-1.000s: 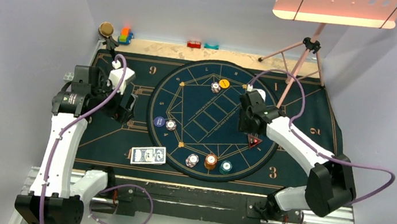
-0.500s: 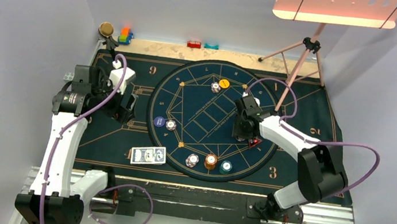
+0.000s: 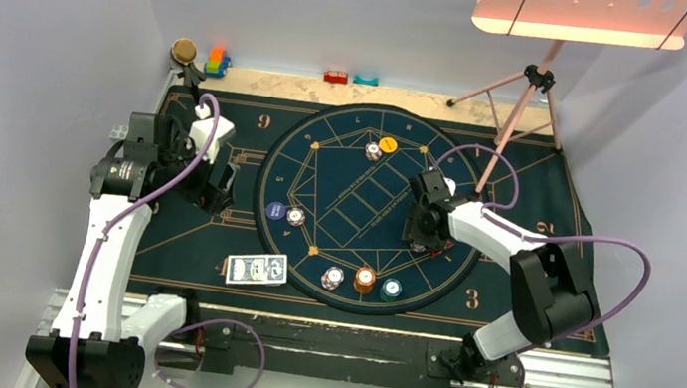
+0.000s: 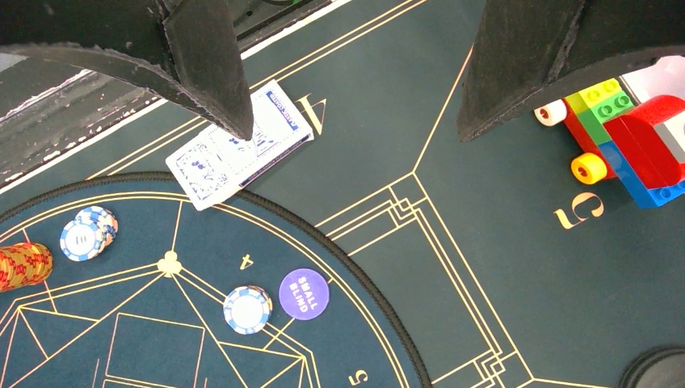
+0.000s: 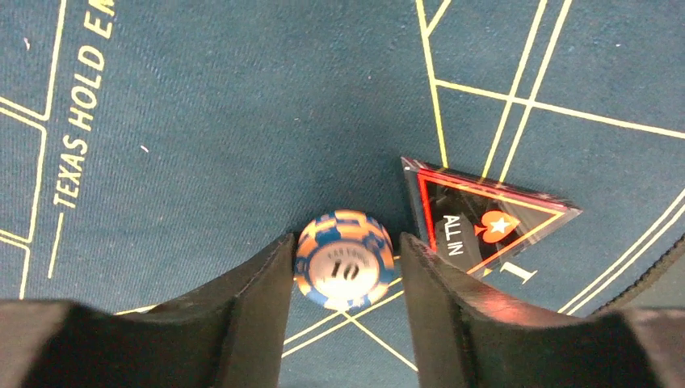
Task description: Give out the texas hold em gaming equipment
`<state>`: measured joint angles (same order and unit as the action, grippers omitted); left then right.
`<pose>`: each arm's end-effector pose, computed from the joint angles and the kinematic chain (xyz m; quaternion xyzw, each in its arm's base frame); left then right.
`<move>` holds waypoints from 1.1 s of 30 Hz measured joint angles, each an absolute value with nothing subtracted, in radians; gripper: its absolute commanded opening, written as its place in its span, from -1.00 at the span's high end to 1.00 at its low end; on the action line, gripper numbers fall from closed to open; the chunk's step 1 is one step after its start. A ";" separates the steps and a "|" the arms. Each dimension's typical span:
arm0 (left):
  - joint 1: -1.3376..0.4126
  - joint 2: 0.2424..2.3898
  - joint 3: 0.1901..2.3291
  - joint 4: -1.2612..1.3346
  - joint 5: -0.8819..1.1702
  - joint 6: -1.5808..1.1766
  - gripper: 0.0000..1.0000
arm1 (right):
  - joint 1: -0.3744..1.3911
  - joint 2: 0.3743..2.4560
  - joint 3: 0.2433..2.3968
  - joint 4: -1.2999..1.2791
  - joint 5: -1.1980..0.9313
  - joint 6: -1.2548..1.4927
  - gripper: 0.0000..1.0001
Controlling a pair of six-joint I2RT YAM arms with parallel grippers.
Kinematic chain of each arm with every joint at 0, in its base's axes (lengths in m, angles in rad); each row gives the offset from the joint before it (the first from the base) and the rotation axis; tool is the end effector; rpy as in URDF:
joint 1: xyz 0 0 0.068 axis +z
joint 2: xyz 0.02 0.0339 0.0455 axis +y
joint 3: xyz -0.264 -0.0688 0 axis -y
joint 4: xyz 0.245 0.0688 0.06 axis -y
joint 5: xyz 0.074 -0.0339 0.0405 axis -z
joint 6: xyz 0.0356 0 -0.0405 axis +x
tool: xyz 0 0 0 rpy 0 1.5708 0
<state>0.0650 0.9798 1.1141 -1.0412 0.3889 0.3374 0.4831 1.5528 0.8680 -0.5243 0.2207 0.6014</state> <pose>0.1741 -0.0022 0.3408 0.1883 0.9105 -0.1151 0.3498 0.2529 0.1238 0.1673 0.0776 0.9748 -0.0005 0.2090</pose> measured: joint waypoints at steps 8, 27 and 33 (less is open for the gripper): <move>0.065 0.980 1.114 -1.042 0.391 0.338 -0.99 | 0.477 1.499 0.871 -0.567 0.263 0.598 -0.67; 0.065 0.989 1.117 -1.067 0.400 0.356 -0.99 | 1.005 1.377 1.057 -0.666 0.244 0.559 -0.90; 0.065 0.987 1.117 -1.067 0.397 0.359 -0.99 | 1.071 1.433 1.020 -0.692 0.258 0.585 -0.75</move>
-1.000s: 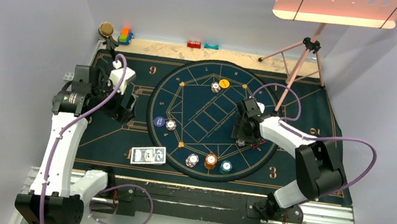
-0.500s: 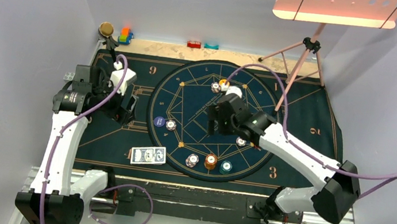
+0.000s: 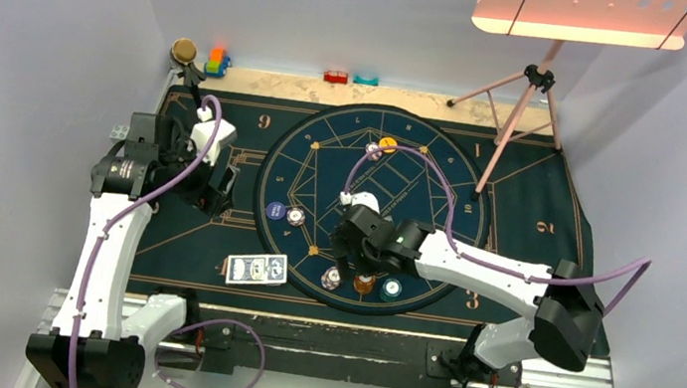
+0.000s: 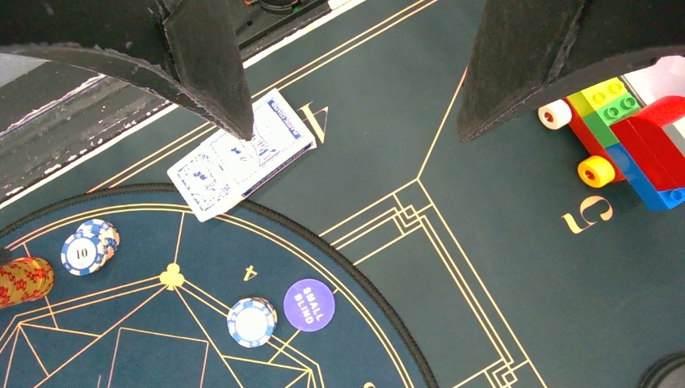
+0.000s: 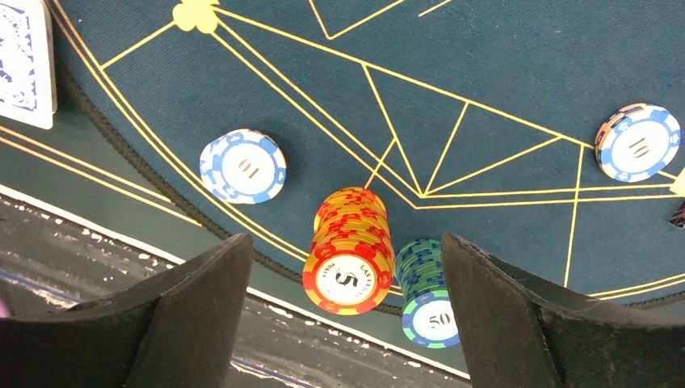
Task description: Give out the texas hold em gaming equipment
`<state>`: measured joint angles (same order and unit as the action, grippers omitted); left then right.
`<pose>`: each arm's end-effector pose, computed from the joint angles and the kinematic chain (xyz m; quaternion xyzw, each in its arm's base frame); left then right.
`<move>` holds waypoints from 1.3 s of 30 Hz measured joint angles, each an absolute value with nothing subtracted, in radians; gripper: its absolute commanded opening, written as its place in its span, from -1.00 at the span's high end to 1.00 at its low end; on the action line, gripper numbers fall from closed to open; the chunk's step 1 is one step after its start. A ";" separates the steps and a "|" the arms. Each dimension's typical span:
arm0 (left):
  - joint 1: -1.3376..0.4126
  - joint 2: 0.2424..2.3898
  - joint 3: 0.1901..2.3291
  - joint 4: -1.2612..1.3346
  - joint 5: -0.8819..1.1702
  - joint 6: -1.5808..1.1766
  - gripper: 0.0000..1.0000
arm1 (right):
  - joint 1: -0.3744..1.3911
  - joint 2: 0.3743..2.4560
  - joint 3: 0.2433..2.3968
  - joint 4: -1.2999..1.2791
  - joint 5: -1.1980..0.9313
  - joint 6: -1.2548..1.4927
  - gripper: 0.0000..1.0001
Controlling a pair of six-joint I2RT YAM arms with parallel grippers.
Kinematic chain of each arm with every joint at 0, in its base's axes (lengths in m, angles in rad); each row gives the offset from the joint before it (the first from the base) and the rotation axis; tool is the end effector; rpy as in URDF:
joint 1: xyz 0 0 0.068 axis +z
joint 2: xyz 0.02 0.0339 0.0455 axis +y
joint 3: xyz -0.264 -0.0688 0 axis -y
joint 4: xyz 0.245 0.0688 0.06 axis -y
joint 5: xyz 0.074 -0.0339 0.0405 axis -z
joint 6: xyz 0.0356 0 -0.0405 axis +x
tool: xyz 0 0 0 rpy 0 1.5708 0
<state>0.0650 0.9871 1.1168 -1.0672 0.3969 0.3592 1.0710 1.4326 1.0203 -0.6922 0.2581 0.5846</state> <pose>0.1734 -0.0025 0.3389 0.1973 0.9126 -0.1189 0.3379 0.1426 0.2422 0.2349 -0.2035 0.9436 0.0840 0.2472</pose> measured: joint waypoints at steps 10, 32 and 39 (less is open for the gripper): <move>0.065 0.981 1.116 -1.066 0.385 0.358 -0.99 | 1.082 1.453 0.979 -0.693 0.298 0.614 -0.50; 0.065 0.962 1.116 -1.063 0.352 0.359 -0.99 | 1.088 1.470 0.957 -0.660 0.272 0.618 1.00; 0.065 0.956 1.116 -1.063 0.351 0.359 -0.99 | 1.088 1.473 1.033 -0.728 0.269 0.609 1.00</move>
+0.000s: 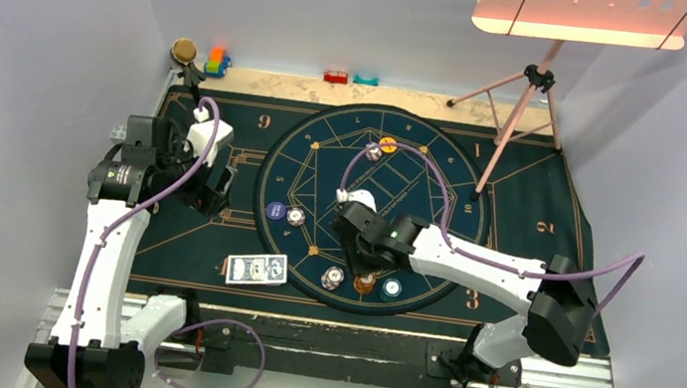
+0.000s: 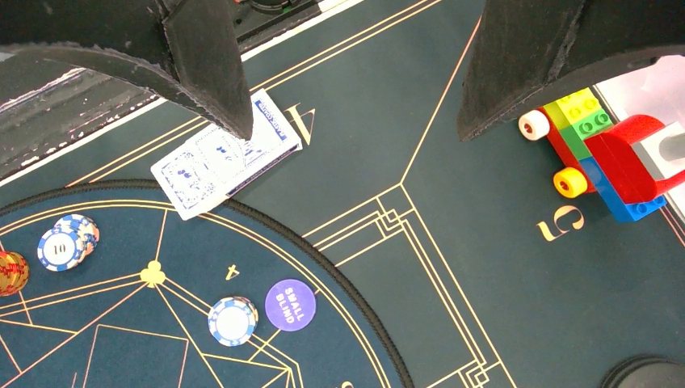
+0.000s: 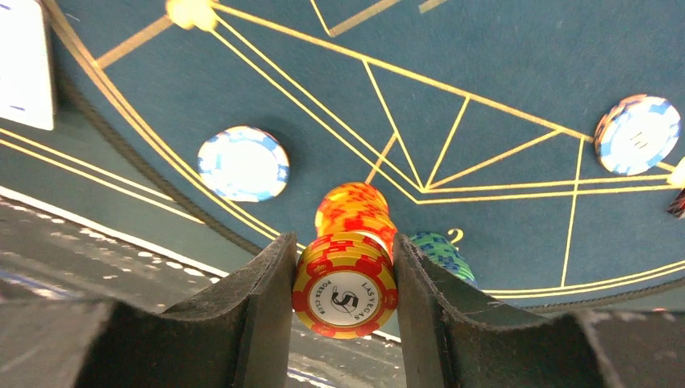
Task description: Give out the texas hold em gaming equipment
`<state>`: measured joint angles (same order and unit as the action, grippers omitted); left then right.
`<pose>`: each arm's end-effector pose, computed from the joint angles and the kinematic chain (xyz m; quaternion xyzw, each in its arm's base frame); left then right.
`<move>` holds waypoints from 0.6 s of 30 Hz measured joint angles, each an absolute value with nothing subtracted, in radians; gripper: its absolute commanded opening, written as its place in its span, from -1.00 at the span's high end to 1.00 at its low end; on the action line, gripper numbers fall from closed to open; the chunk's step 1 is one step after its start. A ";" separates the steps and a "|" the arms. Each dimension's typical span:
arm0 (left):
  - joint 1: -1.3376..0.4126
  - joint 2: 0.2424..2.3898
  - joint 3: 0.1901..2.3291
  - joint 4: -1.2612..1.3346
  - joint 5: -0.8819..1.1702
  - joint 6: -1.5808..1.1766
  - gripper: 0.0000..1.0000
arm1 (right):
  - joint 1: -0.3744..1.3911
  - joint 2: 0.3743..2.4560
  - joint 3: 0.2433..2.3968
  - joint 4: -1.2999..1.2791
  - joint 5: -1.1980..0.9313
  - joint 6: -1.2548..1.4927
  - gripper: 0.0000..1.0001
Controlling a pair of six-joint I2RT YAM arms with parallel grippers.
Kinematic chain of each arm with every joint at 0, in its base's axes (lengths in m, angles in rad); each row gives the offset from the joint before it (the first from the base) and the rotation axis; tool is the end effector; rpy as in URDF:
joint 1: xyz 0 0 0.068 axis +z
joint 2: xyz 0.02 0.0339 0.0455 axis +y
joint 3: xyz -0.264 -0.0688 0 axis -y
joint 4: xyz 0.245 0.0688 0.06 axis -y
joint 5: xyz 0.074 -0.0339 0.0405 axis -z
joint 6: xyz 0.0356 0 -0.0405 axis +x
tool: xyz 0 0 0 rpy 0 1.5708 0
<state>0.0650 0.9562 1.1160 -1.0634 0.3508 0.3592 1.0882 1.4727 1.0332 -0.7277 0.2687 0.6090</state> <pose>0.1670 -0.0014 0.3430 0.1929 0.9120 -0.0933 0.3499 0.1401 0.2471 0.2267 -0.2043 0.9495 0.0623 0.2298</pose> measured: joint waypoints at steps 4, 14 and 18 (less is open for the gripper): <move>0.065 0.955 1.114 -1.062 0.351 0.359 -0.99 | 1.077 1.505 1.187 -0.775 0.278 0.582 1.00; 0.065 0.950 1.113 -1.063 0.344 0.356 -0.99 | 0.934 1.848 1.635 -0.770 0.279 0.446 1.00; 0.065 0.930 1.092 -1.064 0.345 0.356 -0.99 | 0.913 2.074 1.820 -0.747 0.274 0.402 1.00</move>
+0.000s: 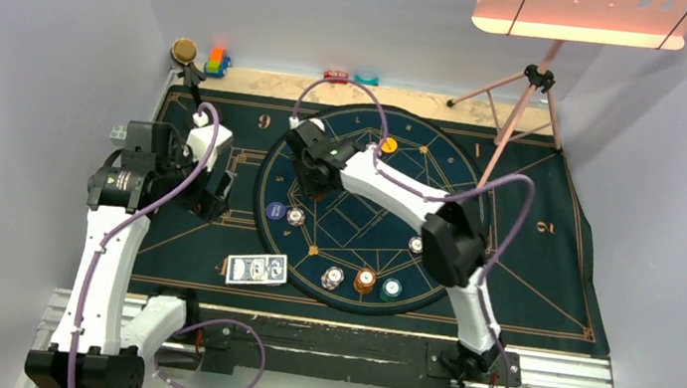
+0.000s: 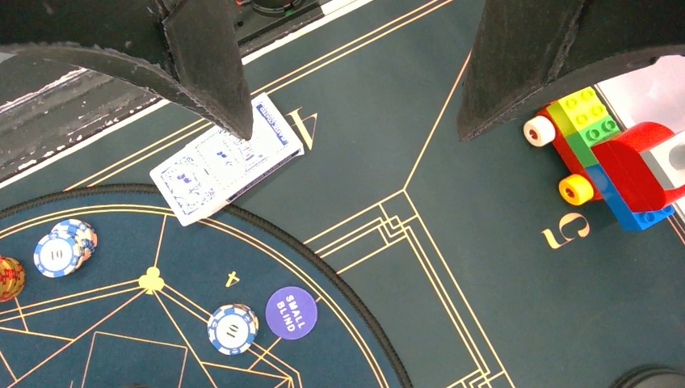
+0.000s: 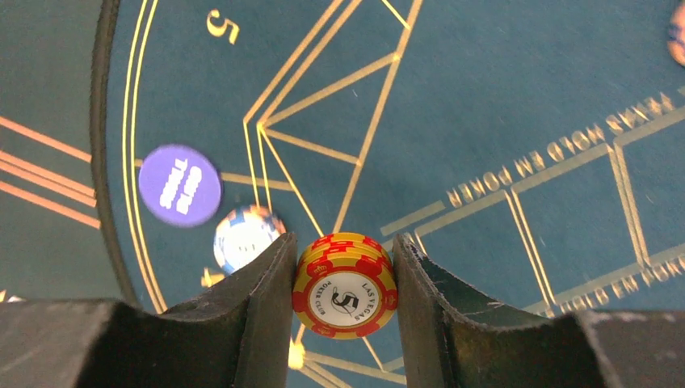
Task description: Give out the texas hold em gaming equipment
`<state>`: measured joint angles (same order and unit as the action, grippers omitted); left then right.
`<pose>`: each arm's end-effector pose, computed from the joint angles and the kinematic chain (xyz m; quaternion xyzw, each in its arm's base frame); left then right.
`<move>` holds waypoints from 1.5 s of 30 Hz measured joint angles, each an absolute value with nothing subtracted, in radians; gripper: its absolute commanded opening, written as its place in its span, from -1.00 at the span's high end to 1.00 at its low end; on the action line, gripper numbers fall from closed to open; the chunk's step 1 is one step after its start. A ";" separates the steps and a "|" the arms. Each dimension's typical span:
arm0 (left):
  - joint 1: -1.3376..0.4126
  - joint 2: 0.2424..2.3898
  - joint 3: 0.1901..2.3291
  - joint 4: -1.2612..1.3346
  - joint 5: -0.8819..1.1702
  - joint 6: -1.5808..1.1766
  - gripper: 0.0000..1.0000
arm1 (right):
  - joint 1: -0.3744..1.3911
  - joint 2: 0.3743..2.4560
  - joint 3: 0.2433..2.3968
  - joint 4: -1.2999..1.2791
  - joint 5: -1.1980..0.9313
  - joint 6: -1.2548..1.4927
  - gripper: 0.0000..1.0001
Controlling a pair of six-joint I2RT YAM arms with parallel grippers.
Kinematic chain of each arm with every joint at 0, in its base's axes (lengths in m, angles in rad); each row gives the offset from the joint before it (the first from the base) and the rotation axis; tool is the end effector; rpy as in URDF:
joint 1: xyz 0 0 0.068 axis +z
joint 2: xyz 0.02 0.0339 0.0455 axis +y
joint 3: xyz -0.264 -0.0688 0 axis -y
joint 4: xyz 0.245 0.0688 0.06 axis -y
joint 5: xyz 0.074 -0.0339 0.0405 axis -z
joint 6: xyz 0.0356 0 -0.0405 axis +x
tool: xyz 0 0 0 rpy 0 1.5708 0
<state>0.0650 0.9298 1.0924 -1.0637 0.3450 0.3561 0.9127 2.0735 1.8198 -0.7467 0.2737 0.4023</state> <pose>0.1614 -0.0016 0.3397 0.1908 0.9124 -0.0909 0.3505 0.2877 0.3564 0.2503 -0.2028 0.9295 0.0667 0.3006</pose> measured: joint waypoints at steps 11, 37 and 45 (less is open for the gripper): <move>0.065 0.904 1.081 -1.064 0.358 0.359 -0.99 | 0.911 2.375 2.035 -0.704 0.236 0.365 1.00; 0.065 0.929 1.081 -1.063 0.364 0.359 -0.99 | 0.863 2.102 1.926 -0.678 0.195 0.354 -0.83; 0.065 0.942 1.080 -1.061 0.350 0.360 -0.99 | 0.864 1.662 1.470 -0.599 0.194 0.403 -0.89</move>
